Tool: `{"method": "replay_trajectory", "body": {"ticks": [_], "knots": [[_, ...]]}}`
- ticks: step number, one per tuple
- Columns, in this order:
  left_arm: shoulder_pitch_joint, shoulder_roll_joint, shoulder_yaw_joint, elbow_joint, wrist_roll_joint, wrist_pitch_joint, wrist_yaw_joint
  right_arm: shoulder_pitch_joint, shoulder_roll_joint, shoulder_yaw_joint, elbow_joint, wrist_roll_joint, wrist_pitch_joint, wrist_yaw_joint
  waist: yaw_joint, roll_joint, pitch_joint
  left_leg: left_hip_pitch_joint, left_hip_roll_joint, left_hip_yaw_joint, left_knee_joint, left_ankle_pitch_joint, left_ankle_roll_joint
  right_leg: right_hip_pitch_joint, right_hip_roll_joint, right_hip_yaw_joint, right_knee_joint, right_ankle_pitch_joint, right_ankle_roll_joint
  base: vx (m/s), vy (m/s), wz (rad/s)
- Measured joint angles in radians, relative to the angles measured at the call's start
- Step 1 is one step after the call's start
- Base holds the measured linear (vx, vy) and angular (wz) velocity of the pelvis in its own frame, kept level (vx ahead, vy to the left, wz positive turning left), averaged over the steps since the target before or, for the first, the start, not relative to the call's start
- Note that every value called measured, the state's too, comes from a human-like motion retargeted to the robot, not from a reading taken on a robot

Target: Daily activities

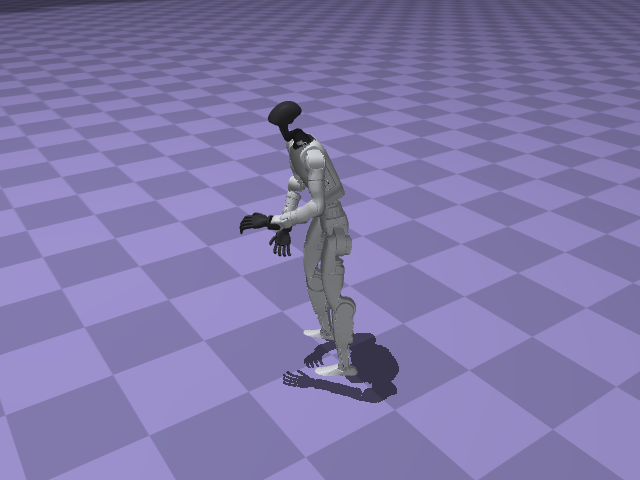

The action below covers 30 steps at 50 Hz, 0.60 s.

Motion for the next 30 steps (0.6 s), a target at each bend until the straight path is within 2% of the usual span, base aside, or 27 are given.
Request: {"method": "replay_trajectory", "body": {"ticks": [10,22,30], "knots": [[-0.016,-0.001,0.040,0.020,0.004,0.023,0.065,-0.003,0.006,0.006,0.015,-0.045,-0.021,-0.046,0.006,-0.002,-0.001,-0.009,0.015,-0.015,-0.013,0.014,-0.013,0.010,0.014,-0.026,-0.022,-0.002,-0.009,0.00,0.00,0.02],[-0.051,-0.064,-0.072,0.117,0.012,-0.008,0.128,-0.016,0.021,0.044,0.025,-0.087,-0.062,-0.148,0.003,-0.027,-0.005,-0.032,0.025,-0.009,-0.008,0.010,-0.024,0.001,0.026,-0.025,-0.031,-0.004,-0.021,0.00,0.00,0.00],[-0.076,-0.081,-0.091,0.140,-0.001,-0.021,0.162,-0.005,0.002,0.064,-0.032,-0.119,-0.085,-0.194,-0.002,-0.046,-0.007,-0.055,0.026,-0.003,0.008,-0.001,-0.020,-0.011,0.030,-0.017,-0.032,0.006,-0.028,0.00,0.00,0.00]]}}
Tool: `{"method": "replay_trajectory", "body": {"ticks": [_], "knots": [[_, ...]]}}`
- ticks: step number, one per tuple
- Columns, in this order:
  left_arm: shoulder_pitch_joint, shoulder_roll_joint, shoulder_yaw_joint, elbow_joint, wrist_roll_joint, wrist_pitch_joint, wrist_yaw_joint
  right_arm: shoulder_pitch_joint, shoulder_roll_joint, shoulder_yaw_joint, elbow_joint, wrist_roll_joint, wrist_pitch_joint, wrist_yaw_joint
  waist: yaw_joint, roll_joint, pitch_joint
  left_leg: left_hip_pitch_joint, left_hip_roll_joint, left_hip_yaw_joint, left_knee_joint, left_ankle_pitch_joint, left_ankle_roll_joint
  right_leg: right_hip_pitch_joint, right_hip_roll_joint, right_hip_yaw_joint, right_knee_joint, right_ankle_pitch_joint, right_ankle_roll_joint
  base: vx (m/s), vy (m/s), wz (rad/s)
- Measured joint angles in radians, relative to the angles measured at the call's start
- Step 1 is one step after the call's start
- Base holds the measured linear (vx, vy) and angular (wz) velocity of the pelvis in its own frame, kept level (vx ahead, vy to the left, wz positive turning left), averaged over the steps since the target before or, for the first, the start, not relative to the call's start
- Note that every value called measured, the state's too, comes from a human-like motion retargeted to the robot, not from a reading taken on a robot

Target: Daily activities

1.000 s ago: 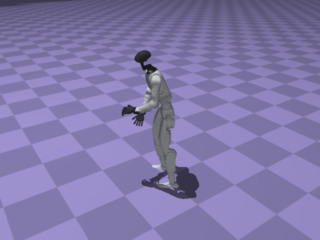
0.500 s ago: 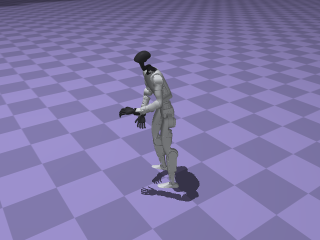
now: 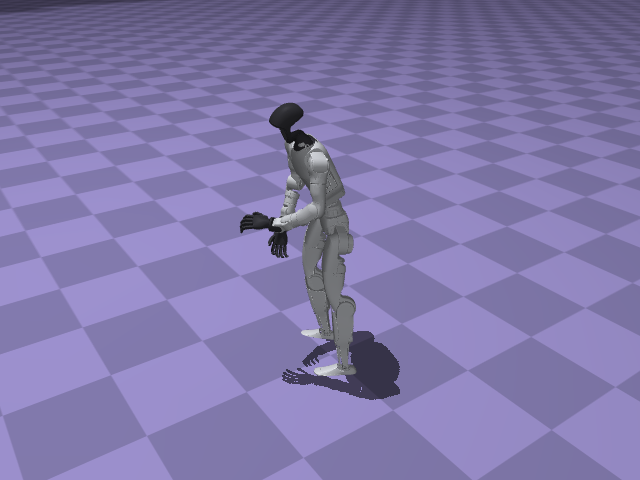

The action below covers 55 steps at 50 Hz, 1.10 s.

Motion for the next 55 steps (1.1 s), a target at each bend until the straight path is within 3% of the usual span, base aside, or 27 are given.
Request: {"method": "replay_trajectory", "body": {"ticks": [23,38,47,55], "knots": [[0.121,0.034,0.235,-0.165,-0.123,-0.005,0.147,0.064,-0.077,-0.078,-0.088,-0.090,-0.035,-0.062,0.032,0.018,0.016,-0.036,-0.017,-0.003,0.021,0.003,-0.011,-0.009,-0.024,0.004,0.045,0.040,-0.044,-0.01,0.02,0.14],[0.125,0.027,0.324,-0.268,-0.144,0.003,0.174,0.155,-0.127,-0.099,-0.229,0.012,-0.060,-0.033,0.027,0.024,0.023,-0.057,-0.018,-0.023,0.030,0.006,-0.044,-0.015,-0.040,-0.011,0.108,0.054,-0.083,0.00,0.01,0.28],[0.007,-0.007,0.268,-0.132,-0.192,0.021,0.145,0.153,-0.188,-0.035,-0.576,0.088,-0.085,-0.015,-0.011,-0.010,0.013,-0.078,-0.006,-0.023,0.020,0.020,-0.070,-0.025,-0.027,-0.010,0.102,0.087,-0.099,0.00,0.01,0.11],[-0.087,-0.079,0.203,0.113,-0.294,0.010,0.139,0.132,-0.221,0.004,-0.840,0.103,-0.113,-0.105,-0.036,-0.041,-0.004,-0.107,0.007,-0.019,0.018,0.029,-0.084,-0.041,-0.010,-0.001,0.087,0.127,-0.114,0.00,0.00,0.00]]}}
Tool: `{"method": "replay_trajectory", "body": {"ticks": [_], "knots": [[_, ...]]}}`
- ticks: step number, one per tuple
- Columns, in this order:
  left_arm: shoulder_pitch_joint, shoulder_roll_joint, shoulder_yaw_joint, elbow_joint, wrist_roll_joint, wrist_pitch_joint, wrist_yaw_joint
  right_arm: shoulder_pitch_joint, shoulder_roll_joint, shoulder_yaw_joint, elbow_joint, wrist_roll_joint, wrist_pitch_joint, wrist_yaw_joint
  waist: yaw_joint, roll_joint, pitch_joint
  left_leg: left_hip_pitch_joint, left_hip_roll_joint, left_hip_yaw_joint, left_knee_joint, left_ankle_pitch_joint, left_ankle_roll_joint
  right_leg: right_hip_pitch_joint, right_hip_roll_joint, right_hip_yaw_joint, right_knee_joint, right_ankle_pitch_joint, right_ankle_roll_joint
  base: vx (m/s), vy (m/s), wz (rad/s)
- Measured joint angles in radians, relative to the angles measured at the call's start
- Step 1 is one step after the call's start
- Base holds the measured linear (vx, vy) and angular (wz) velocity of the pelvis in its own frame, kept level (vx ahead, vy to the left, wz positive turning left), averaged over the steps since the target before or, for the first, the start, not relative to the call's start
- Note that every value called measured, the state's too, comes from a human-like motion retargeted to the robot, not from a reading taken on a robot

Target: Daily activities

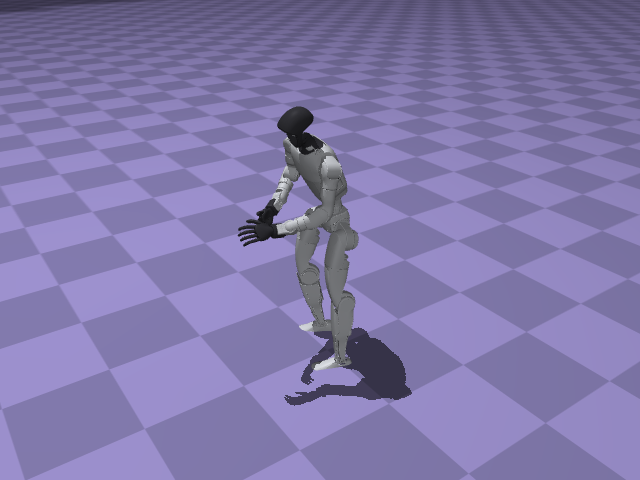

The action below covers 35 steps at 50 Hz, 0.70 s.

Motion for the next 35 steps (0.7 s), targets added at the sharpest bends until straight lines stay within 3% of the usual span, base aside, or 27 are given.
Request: {"method": "replay_trajectory", "body": {"ticks": [16,35], "knots": [[-0.082,-0.050,-0.060,0.176,-0.015,-0.006,-0.012,-0.024,-0.072,0.052,-0.171,-0.022,-0.010,-0.063,-0.008,-0.027,-0.026,-0.046,0.018,-0.016,0.005,0.001,-0.030,-0.028,0.015,0.001,0.021,0.041,-0.042,0.02,-0.01,0.11],[-0.099,-0.070,-0.079,0.194,-0.018,0.004,-0.069,-0.054,-0.099,0.060,-0.187,-0.024,-0.005,-0.048,-0.017,0.007,-0.048,-0.063,0.020,-0.046,-0.023,0.020,-0.054,-0.025,-0.002,-0.023,0.065,0.057,-0.054,0.03,0.00,0.26]]}}
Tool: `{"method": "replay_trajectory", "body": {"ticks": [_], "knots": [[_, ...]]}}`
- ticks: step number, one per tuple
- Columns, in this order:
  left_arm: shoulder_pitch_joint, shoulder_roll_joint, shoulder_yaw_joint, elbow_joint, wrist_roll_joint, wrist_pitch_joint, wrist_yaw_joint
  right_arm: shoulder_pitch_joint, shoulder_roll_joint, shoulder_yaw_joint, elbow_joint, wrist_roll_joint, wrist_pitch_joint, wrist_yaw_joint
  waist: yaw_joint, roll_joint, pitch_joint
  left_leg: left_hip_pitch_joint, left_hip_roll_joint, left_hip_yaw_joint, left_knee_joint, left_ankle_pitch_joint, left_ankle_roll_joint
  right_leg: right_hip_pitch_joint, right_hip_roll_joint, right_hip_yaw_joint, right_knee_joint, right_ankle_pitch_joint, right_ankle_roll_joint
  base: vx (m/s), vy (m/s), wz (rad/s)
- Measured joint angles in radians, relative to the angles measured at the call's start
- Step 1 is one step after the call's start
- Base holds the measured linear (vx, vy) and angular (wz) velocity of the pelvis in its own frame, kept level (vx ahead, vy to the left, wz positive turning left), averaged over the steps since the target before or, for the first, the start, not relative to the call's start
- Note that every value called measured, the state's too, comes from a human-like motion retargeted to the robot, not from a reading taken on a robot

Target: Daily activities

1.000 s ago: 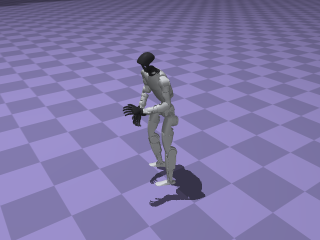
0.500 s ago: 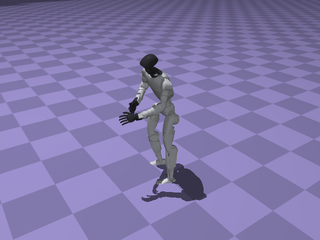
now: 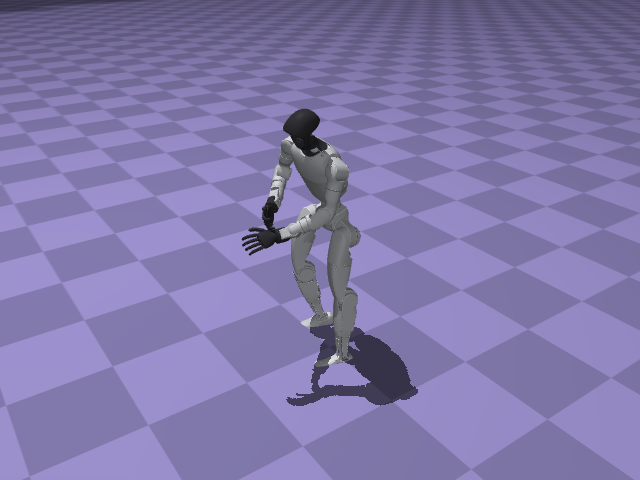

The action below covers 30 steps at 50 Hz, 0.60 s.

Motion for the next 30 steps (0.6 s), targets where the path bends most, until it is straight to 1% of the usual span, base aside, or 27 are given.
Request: {"method": "replay_trajectory", "body": {"ticks": [13,24,30], "knots": [[-0.042,-0.022,-0.020,0.077,0.042,0.020,-0.011,-0.027,-0.017,0.021,-0.003,-0.033,-0.013,-0.028,-0.011,0.001,-0.018,-0.025,-0.016,-0.016,-0.003,0.012,0.000,-0.007,-0.020,-0.008,0.035,0.023,0.000,0.02,0.02,0.27],[-0.047,-0.052,-0.028,0.097,0.047,0.012,-0.022,-0.017,-0.042,0.018,-0.027,-0.052,-0.023,-0.042,-0.020,0.011,-0.035,-0.042,-0.040,-0.037,-0.022,0.041,0.000,-0.012,-0.044,-0.022,0.069,0.056,0.000,0.01,0.03,0.35],[-0.052,-0.036,-0.019,0.090,0.032,0.006,-0.035,0.002,-0.045,-0.003,-0.049,-0.063,-0.036,-0.054,-0.026,0.025,-0.043,-0.054,-0.059,-0.047,-0.023,0.060,0.000,-0.015,-0.059,-0.025,0.091,0.090,0.000,0.01,0.04,0.40]]}}
